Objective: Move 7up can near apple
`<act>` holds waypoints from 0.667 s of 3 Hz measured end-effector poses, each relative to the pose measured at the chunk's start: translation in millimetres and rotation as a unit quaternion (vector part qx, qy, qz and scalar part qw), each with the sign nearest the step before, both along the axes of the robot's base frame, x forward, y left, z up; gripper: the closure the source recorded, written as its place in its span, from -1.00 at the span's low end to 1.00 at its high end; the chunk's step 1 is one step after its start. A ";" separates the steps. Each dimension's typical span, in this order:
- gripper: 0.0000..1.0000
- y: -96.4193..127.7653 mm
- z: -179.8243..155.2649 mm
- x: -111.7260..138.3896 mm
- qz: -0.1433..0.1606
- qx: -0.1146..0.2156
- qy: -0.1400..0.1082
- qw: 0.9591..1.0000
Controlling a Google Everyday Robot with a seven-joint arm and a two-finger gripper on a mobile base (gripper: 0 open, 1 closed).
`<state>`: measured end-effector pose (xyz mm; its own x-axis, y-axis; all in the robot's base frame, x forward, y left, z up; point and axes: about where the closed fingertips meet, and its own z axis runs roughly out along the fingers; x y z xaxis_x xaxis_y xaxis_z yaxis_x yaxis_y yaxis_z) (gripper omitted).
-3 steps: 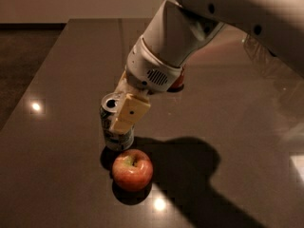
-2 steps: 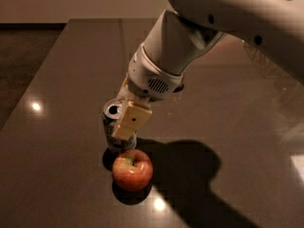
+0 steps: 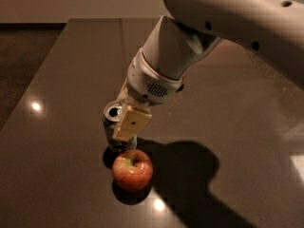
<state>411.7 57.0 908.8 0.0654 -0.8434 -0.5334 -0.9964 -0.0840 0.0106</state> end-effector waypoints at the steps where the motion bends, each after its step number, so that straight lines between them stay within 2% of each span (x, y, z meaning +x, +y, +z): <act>1: -0.67 0.9 1.7 -1.3 0.001 0.000 -0.002 1.000; 2: -1.00 1.7 3.4 -2.4 0.001 -0.001 -0.005 1.000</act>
Offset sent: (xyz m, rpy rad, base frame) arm -0.0012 0.0008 0.0017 -0.0007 -0.0049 0.0014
